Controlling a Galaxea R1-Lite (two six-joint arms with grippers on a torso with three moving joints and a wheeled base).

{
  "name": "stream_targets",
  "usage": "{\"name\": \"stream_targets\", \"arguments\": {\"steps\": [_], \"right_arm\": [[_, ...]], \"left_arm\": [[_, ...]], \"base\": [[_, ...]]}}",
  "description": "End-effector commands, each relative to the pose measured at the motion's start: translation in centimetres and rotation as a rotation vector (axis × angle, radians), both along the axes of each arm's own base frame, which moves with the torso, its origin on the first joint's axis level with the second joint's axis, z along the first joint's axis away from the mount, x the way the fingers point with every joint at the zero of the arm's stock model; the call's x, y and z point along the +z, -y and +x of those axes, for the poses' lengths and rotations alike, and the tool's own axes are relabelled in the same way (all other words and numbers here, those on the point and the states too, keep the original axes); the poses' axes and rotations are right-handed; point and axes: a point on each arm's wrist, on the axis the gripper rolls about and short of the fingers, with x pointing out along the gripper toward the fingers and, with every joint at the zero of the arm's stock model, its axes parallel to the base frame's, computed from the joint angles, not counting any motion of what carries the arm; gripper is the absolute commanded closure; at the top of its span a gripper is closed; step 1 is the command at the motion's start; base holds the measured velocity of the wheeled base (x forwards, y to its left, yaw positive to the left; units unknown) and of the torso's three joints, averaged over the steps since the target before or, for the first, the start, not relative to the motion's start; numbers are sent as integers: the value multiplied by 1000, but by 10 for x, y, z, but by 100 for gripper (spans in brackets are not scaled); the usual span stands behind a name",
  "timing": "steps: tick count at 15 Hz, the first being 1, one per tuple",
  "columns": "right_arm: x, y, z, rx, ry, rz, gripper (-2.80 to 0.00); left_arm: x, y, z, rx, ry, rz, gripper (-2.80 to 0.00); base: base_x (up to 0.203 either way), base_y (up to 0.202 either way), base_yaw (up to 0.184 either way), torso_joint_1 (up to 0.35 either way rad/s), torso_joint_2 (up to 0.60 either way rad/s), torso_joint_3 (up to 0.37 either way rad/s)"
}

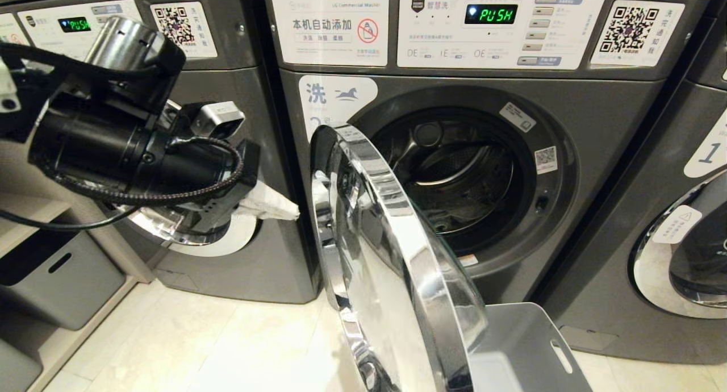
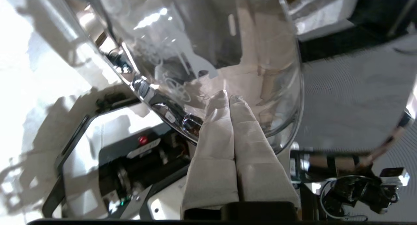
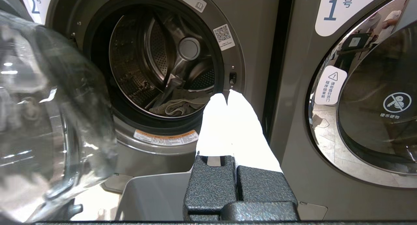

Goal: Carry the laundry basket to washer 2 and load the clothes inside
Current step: Close the washing machine door with the left hand

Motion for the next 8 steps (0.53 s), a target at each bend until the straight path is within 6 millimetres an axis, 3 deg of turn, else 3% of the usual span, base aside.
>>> {"name": "stream_targets", "arguments": {"steps": [1, 8], "right_arm": [[-11, 0, 4, 1, -39, 0, 0], [-11, 0, 4, -2, -39, -11, 0]], "left_arm": [[-3, 11, 4, -24, 5, -13, 0], [5, 51, 5, -101, 96, -115, 0]], "base": [[0, 0, 0, 0, 0, 0], [0, 0, 0, 0, 0, 0]]}}
